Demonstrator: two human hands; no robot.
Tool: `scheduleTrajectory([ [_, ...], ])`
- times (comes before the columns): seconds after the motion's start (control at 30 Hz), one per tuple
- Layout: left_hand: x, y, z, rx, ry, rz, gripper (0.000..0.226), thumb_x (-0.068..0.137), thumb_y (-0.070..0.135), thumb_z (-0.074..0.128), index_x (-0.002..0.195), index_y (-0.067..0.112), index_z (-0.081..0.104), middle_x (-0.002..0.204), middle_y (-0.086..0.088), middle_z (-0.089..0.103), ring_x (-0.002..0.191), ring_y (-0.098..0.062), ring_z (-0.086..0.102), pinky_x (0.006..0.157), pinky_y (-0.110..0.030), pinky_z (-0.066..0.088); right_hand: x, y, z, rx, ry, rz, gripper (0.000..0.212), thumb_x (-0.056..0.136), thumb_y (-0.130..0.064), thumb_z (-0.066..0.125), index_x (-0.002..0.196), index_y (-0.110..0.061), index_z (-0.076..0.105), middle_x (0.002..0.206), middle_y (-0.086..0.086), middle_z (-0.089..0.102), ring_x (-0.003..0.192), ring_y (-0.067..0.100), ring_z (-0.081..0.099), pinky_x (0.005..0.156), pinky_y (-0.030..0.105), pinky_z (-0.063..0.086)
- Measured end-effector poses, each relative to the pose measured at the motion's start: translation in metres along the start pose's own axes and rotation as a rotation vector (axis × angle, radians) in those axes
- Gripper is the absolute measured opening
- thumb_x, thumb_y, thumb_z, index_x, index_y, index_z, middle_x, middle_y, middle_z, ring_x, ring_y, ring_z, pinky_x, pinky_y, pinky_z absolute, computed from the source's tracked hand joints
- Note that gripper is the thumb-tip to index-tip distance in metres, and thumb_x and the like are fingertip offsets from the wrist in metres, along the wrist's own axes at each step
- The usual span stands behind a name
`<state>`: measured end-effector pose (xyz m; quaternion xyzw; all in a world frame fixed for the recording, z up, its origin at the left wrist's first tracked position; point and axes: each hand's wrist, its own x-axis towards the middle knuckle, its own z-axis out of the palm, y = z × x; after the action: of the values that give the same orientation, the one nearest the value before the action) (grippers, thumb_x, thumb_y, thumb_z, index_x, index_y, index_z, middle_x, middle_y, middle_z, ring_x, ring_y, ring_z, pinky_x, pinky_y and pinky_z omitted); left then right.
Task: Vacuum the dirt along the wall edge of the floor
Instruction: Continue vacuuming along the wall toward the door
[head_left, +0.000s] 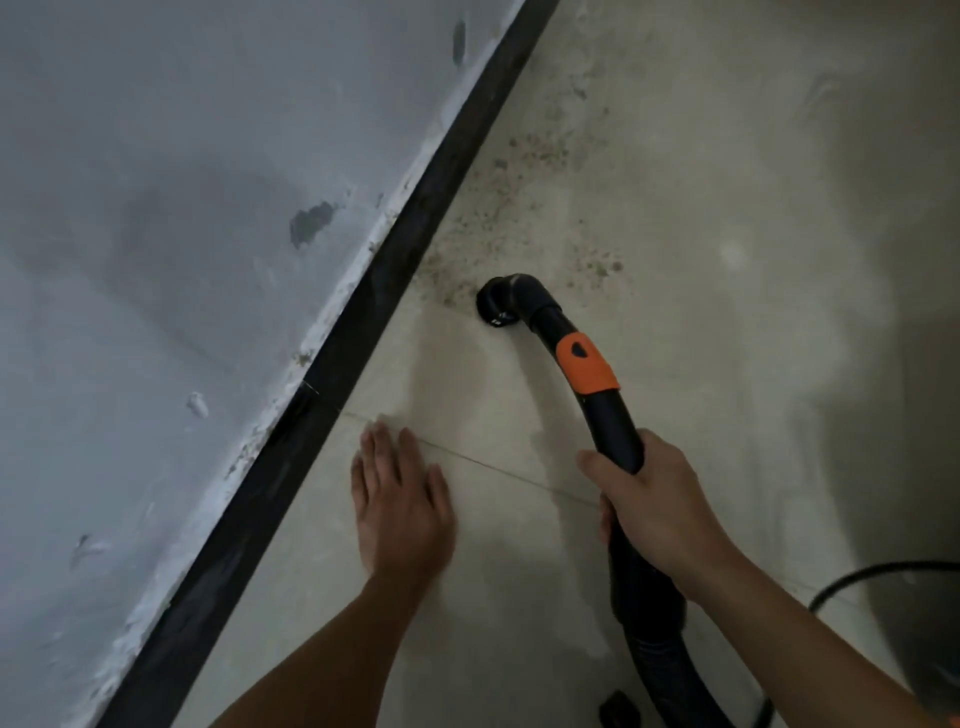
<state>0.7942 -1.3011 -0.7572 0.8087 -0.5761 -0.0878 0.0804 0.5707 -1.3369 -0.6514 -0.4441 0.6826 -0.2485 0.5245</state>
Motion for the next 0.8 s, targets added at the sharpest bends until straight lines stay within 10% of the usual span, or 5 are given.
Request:
scheduleTrajectory([
  [0.5,0.002,0.003,-0.003,0.016,-0.045,0.005,0.061,0.097,0.037,0.023,0.147,0.003,0.035,0.157,-0.023,0.02,0.148,-0.034,0.015,0.12,-0.049,0.014,0.034,-0.054,0.076,0.016,-0.059,-0.023,0.016,0.089,-0.02,0.066,0.092,-0.008,0.056,0.058,0.009,0.059,0.043,0.023,0.059,0.045,0.031,0.048],
  [0.8,0.003,0.003,-0.006,0.099,-0.113,0.087,0.064,0.094,0.033,0.011,0.15,0.007,0.028,0.157,-0.023,0.017,0.147,-0.039,0.012,0.119,-0.053,0.008,-0.031,-0.013,-0.013,0.021,0.142,0.093,0.018,0.09,-0.02,0.068,0.095,-0.004,0.059,0.055,0.009,0.058,0.043,0.025,0.057,0.047,0.032,0.048],
])
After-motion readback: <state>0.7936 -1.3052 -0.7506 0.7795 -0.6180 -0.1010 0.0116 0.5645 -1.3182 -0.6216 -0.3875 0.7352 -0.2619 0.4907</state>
